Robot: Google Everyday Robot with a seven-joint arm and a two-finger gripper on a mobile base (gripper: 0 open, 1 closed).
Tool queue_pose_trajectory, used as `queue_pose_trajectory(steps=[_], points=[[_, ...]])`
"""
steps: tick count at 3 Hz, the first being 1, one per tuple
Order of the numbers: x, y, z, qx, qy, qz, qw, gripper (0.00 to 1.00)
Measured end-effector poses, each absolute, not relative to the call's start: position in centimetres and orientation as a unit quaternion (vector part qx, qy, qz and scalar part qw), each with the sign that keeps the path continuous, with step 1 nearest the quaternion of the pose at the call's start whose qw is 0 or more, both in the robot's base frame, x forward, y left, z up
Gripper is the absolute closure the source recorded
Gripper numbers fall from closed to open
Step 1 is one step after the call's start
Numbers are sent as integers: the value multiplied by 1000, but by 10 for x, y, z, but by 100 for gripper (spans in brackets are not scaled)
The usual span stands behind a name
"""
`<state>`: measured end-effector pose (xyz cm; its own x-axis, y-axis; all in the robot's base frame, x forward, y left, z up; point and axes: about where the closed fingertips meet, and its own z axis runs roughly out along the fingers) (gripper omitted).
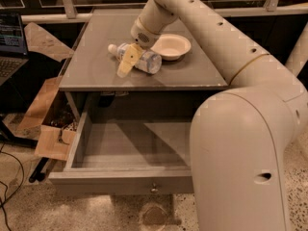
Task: Place blue plastic bottle into top drawer
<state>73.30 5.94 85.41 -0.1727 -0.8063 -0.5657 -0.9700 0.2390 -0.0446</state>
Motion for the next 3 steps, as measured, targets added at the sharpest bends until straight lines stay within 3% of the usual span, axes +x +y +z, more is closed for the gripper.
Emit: queue_pose_trajectory(steps=[2,3], points=[[727,54,833,-589,758,183,211,0],[726,54,832,-589,759,184,210,19]])
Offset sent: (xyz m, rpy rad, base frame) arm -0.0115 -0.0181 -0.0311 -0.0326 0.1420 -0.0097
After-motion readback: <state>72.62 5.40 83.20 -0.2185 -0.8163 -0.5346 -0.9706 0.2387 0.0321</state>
